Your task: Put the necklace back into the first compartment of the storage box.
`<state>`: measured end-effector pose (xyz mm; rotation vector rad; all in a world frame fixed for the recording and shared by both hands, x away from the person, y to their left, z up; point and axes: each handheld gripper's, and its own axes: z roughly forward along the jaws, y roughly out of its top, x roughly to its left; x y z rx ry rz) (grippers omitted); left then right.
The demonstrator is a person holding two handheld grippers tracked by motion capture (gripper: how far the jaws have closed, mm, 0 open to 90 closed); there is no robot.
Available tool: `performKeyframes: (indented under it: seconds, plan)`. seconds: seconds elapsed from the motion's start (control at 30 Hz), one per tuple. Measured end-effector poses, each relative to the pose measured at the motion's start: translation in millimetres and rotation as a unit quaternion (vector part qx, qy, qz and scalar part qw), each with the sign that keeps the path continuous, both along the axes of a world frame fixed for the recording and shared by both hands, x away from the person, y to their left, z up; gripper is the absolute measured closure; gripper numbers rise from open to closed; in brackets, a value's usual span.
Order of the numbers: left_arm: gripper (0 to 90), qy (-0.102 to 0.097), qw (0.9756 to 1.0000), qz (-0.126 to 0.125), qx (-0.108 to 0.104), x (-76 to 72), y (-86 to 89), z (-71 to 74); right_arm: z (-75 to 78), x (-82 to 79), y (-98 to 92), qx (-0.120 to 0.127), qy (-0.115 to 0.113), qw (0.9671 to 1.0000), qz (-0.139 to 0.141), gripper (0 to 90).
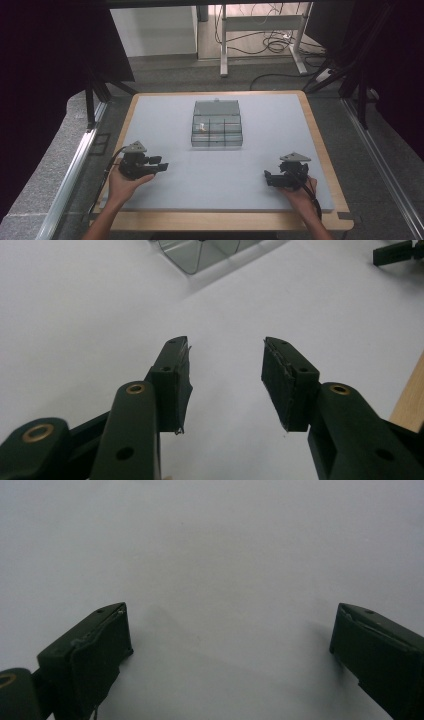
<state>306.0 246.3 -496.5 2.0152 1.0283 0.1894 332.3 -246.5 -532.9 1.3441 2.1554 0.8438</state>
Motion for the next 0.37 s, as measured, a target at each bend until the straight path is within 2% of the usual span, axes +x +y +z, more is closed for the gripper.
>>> performKeyframes:
  seconds: [0.27, 0.37]
  plan:
    - [52.2, 0.0, 1.0, 0.003, 0.0, -1.6, -3.7, 1.1, -0.2, 0.2, 0.0, 0.001, -0.001, 1.0, 0.0, 2.4]
    - [51.3, 0.001, 0.9999, 0.012, -0.007, -0.5, -3.1, 3.4, -0.2, 0.3, -0.1, 0.001, -0.001, 1.0, 0.0, 2.4]
